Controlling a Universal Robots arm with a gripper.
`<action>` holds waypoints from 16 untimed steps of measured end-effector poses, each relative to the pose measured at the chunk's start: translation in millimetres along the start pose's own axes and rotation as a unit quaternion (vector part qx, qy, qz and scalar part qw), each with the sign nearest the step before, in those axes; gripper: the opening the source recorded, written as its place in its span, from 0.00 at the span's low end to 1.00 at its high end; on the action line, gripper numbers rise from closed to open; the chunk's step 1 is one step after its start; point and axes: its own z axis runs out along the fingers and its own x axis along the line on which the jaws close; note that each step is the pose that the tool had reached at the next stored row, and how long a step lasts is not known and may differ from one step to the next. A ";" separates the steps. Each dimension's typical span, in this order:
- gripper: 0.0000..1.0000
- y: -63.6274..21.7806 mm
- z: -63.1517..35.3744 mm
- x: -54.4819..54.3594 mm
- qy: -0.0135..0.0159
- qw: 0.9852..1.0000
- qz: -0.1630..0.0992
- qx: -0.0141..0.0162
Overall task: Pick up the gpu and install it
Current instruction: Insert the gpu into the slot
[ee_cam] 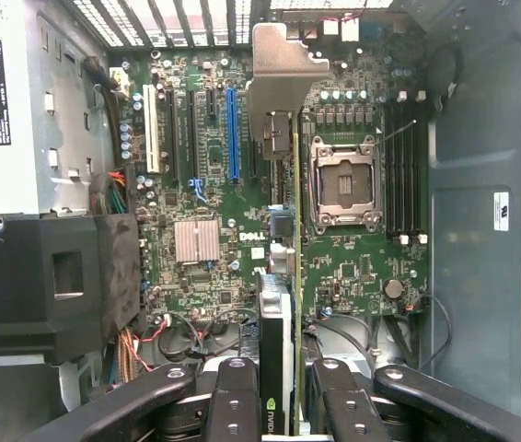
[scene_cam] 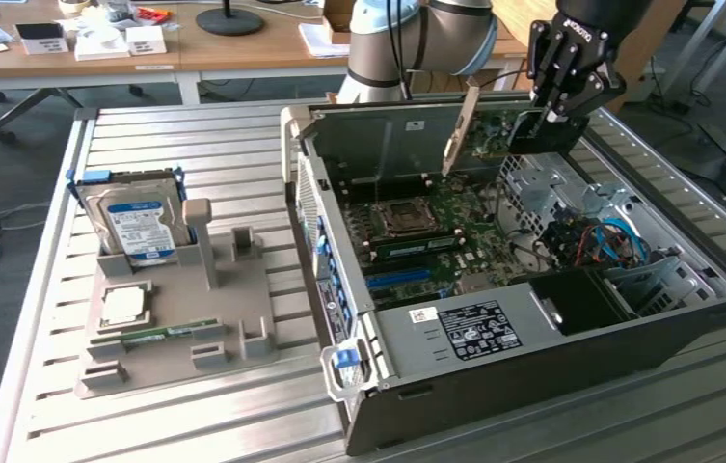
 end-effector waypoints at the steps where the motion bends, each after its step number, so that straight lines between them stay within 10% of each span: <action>1: 0.27 0.0 0.2 0.0 0.000 1.000 0.000 0.000; 16: 0.27 1.5 2.8 0.2 0.000 1.000 0.000 0.000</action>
